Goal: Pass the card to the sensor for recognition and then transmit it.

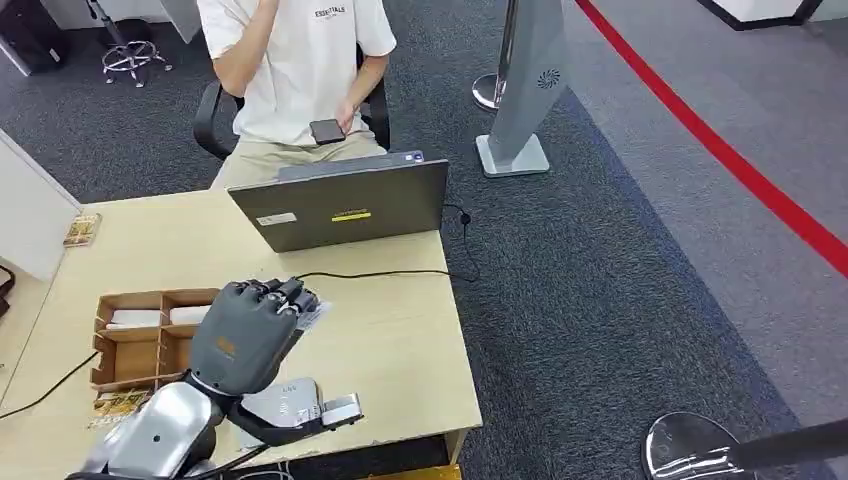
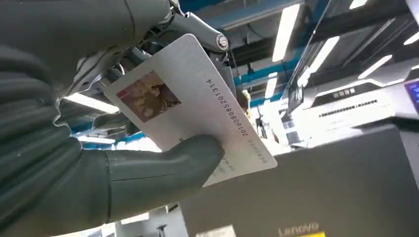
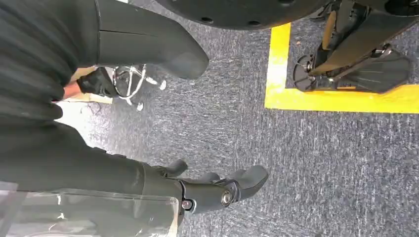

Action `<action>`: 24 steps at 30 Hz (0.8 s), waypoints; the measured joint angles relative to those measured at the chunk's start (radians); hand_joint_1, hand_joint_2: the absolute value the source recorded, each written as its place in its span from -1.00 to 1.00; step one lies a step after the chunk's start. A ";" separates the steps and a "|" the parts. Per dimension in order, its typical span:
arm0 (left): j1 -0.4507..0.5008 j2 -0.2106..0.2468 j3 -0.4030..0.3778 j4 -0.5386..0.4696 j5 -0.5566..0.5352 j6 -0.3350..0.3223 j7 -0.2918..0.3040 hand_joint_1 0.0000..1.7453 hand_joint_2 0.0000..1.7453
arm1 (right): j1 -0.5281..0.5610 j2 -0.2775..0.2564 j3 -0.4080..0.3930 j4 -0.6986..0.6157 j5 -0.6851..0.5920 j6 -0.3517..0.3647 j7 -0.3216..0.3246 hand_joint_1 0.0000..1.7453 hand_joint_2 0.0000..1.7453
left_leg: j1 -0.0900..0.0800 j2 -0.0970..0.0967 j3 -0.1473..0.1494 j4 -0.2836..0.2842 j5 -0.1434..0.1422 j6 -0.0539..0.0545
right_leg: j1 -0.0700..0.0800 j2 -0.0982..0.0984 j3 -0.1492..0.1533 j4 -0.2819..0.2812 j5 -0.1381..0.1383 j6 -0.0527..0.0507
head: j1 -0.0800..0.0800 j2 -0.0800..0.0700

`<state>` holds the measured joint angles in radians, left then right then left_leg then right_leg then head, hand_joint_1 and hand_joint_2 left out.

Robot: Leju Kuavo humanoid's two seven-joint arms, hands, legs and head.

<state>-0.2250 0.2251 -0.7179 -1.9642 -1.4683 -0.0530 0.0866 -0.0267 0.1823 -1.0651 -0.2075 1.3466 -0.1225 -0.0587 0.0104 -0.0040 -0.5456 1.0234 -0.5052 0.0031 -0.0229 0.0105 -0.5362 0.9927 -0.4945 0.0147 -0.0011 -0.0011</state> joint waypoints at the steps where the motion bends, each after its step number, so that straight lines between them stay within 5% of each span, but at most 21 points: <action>1: 0.014 0.001 0.000 0.000 -0.011 0.002 0.012 1.00 1.00 | 0.000 0.000 -0.003 0.000 0.000 -0.001 0.002 -1.00 1.00 | 0.000 0.000 0.000 0.000 0.000 0.000 | 0.000 0.000 0.000 0.000 0.000 0.000 | 0.000 0.000; 9: 0.088 0.048 0.000 0.014 -0.012 0.030 0.039 1.00 1.00 | -0.002 0.007 -0.014 0.000 0.002 -0.011 0.022 -1.00 1.00 | 0.000 0.000 0.000 0.000 0.000 0.000 | 0.000 0.000 0.000 0.000 0.000 0.000 | 0.000 0.000; 24: 0.149 0.056 0.004 0.051 -0.022 0.025 0.053 1.00 1.00 | -0.005 0.013 -0.015 0.000 0.006 -0.013 0.027 -1.00 1.00 | 0.000 0.000 0.000 0.000 0.000 0.000 | 0.000 0.000 0.000 0.000 0.000 0.000 | 0.000 0.000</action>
<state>-0.0761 0.2815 -0.7137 -1.9131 -1.4900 -0.0278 0.1396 -0.0320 0.1953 -1.0800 -0.2075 1.3523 -0.1354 -0.0320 0.0105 -0.0041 -0.5460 1.0233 -0.5052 0.0031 -0.0228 0.0104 -0.5365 0.9926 -0.4946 0.0147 -0.0011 -0.0011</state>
